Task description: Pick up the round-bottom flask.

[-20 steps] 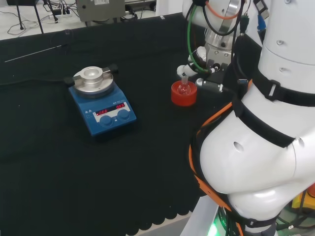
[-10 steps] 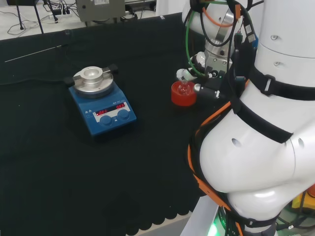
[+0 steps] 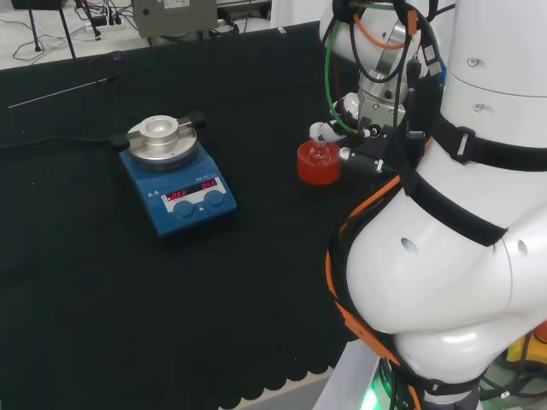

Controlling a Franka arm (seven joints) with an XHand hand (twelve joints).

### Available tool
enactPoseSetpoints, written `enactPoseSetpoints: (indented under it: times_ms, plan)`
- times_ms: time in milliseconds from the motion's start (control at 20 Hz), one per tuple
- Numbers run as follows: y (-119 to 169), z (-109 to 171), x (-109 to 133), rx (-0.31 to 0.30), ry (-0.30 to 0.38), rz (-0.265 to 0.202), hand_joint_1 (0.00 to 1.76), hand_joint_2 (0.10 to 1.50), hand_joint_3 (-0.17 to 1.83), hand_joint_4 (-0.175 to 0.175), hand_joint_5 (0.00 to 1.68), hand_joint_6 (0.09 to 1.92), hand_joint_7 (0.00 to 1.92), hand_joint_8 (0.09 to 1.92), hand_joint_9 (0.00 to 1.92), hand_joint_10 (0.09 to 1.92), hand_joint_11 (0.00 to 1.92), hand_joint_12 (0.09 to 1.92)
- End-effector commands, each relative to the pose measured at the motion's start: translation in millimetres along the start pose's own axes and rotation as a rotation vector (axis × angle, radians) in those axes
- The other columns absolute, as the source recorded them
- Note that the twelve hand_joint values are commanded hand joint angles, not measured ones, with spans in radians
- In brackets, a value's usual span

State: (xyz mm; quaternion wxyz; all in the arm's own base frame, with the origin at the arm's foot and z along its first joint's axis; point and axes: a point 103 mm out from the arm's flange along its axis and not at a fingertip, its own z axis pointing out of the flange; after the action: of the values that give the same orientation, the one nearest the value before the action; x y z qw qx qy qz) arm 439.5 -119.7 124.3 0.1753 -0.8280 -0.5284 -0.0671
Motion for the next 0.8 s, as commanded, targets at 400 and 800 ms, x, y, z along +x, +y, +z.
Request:
enactPoseSetpoints:
  times_ms: [400,800]
  plan:
    - [1.1,2.4,-5.1,-0.015,0.013,0.002,0.72,0.97,0.09,-0.055,0.51,0.09,0.19,0.59,0.33,0.69,0.00,1.15]
    - [1.2,12.3,-3.3,-0.024,0.016,-0.028,0.72,0.96,0.09,-0.056,0.51,0.09,0.19,0.59,0.33,0.69,0.00,1.15]
